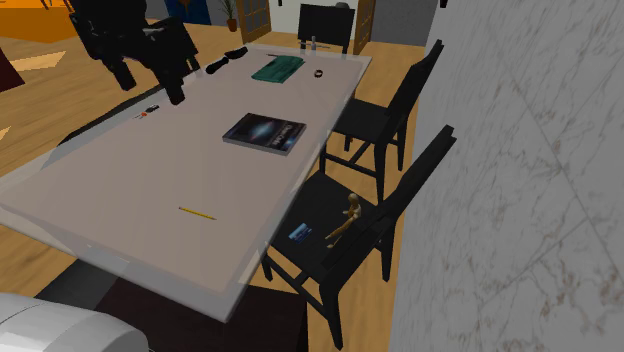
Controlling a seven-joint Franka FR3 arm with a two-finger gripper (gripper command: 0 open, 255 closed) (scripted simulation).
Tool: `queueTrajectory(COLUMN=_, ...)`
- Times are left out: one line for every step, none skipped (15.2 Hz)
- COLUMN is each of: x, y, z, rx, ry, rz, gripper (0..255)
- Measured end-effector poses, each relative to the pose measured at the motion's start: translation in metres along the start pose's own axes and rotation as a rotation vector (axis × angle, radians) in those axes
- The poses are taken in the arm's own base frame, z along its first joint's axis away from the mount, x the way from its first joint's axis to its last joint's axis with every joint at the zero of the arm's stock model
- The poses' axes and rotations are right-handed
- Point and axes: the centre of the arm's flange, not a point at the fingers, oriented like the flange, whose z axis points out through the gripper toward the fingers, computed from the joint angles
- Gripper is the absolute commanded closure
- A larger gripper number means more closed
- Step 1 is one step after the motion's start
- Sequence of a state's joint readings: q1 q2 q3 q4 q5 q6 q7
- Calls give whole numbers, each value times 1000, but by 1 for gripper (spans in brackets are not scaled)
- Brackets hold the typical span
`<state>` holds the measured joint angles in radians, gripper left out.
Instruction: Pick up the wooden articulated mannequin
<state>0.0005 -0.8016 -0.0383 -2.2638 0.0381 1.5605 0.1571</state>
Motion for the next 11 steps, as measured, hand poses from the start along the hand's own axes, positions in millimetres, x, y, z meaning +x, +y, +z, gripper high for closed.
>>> queueTrajectory(x=0, y=0, z=0, rx=0, ry=0, rz=0, gripper=0)
queueTrajectory(x=2, y=5, z=3, rx=1, ry=-2, rz=-3, gripper=0)
queueTrajectory(x=7, y=11, z=9, rx=2, ry=-6, rz=-7, gripper=0)
queueTrajectory(x=13, y=19, z=17, rx=3, ry=-10, rz=-12, gripper=0)
queueTrajectory(x=20, y=25, z=24, rx=4, ry=-15, rz=-18, gripper=0)
queueTrajectory(x=25, y=36, z=31, rx=5, ry=-19, rz=-23, gripper=0)
queueTrajectory(x=29, y=46, z=37, rx=7, ry=-23, rz=-29, gripper=0)
queueTrajectory(x=36, y=53, z=48, rx=8, ry=-29, rz=-36, gripper=0)
queueTrajectory(x=43, y=59, z=57, rx=9, ry=-33, rz=-42, gripper=0)
queueTrajectory(x=47, y=65, z=67, rx=11, ry=-38, rz=-48, gripper=0)
queueTrajectory(x=53, y=73, z=75, rx=12, ry=-42, rz=-55, gripper=0)
